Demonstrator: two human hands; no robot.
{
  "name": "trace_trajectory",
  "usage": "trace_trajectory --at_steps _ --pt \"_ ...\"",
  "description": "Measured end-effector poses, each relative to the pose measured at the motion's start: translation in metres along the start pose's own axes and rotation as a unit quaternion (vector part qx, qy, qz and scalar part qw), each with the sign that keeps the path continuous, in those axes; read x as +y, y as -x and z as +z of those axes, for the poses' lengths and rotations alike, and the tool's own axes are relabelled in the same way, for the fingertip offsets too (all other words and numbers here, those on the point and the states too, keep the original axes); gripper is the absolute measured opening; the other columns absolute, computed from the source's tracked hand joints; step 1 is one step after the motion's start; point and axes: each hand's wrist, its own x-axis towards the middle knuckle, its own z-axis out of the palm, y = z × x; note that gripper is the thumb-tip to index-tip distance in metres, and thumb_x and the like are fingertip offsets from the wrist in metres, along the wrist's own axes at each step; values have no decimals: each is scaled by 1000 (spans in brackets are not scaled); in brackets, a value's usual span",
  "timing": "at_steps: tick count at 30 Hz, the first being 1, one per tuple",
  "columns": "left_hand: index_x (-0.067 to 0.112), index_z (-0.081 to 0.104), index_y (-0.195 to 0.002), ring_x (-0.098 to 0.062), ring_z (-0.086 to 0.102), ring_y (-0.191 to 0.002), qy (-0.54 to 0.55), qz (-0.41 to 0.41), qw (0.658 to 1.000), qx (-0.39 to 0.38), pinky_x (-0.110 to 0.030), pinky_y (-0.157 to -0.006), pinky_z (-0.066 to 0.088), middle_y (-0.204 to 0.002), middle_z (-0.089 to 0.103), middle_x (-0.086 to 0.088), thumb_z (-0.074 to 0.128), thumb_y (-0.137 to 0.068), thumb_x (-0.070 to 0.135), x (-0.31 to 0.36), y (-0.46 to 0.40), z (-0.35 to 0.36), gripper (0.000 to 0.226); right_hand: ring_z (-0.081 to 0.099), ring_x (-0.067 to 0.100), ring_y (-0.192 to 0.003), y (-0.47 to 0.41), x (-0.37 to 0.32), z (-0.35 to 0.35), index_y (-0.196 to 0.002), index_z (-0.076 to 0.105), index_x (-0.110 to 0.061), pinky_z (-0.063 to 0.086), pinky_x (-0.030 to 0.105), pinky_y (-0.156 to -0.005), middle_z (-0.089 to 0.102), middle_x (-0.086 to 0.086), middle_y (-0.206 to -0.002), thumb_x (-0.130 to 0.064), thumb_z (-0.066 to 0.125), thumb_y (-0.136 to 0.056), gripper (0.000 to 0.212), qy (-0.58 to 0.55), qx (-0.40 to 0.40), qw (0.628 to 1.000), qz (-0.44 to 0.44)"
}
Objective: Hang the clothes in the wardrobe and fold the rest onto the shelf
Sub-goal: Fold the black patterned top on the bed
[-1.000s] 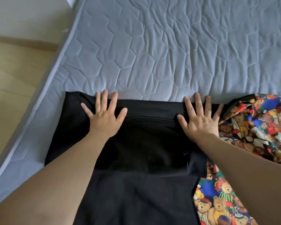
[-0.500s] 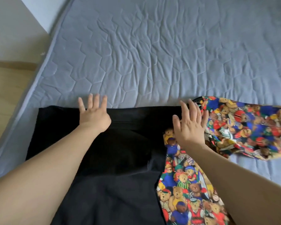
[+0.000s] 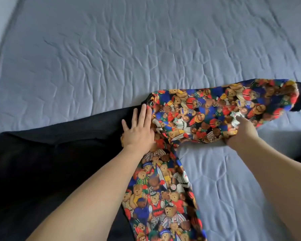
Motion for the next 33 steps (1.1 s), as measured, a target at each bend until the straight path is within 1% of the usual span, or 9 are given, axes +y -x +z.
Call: trace_trajectory --at_steps 3,7,10,15,21,27,29,31,33 --pt "14 -5 -153 -23 -13 -147 -33 23 995 -91 -52 -119 -2 -161 -14 1 25 -99 29 -2 -9 -1 63 54 9 -41 7 -20 -1 -99 59 -19 42 16 -38 65 1 -86 -18 62 -82 18 -66 -45 996 -45" --pt "19 13 -153 -25 4 -148 72 -5 982 -176 -46 -119 2 -161 6 0 27 -99 20 -1 -27 -43 56 39 14 -58 42 -50 12 -63 32 -20 34 27 -53 42 -2 -65 -14 52 -85 31 -63 -16 973 -222" --pt "15 42 -143 -25 42 -130 310 -73 939 -130 -30 -106 33 -147 42 -8 33 -101 17 -5 -23 -93 43 28 15 -62 88 -60 33 -62 26 -20 27 30 -58 30 -2 -65 -18 41 -84 27 -27 -25 952 -305" --pt "8 49 -137 -20 44 -127 455 -128 878 -74 -29 -106 30 -139 49 -6 39 -102 18 -44 -4 -178 38 37 17 -81 184 -48 67 -75 43 -10 25 20 -72 40 4 -94 -18 42 -96 22 181 -60 865 -463" --pt "18 55 -122 -20 49 -98 507 -186 841 -39 -31 -80 34 -111 57 -3 41 -98 31 -138 34 -244 31 46 31 -88 273 16 118 -75 50 1 39 34 -74 48 13 -93 -5 47 -85 13 344 -148 661 -650" --pt "15 44 -138 -28 49 -123 585 -257 768 -44 -38 -102 32 -135 52 -8 30 -101 40 -251 97 -246 47 46 34 -99 337 139 158 -81 63 -3 34 54 -109 54 13 -91 -2 61 -77 5 457 -179 450 -746" --pt "15 41 -141 -31 46 -128 598 -284 748 -46 -40 -105 30 -142 48 -10 26 -102 45 -287 115 -225 51 42 35 -123 347 192 162 -105 68 -8 18 52 -116 56 11 -116 -10 60 -80 26 564 -233 340 -715" --pt "16 40 -142 -31 45 -129 598 -314 736 -50 -42 -107 30 -143 47 -10 26 -101 48 -316 129 -194 54 19 32 -143 346 242 160 -139 44 -13 6 49 -118 30 8 -150 -16 48 -88 51 696 -326 250 -589" --pt "17 39 -143 -31 45 -128 593 -344 725 -60 -42 -105 31 -143 47 -9 30 -99 51 -338 140 -158 56 6 28 -146 341 282 155 -149 26 -17 11 48 -119 7 7 -159 -16 41 -91 60 795 -379 171 -441"
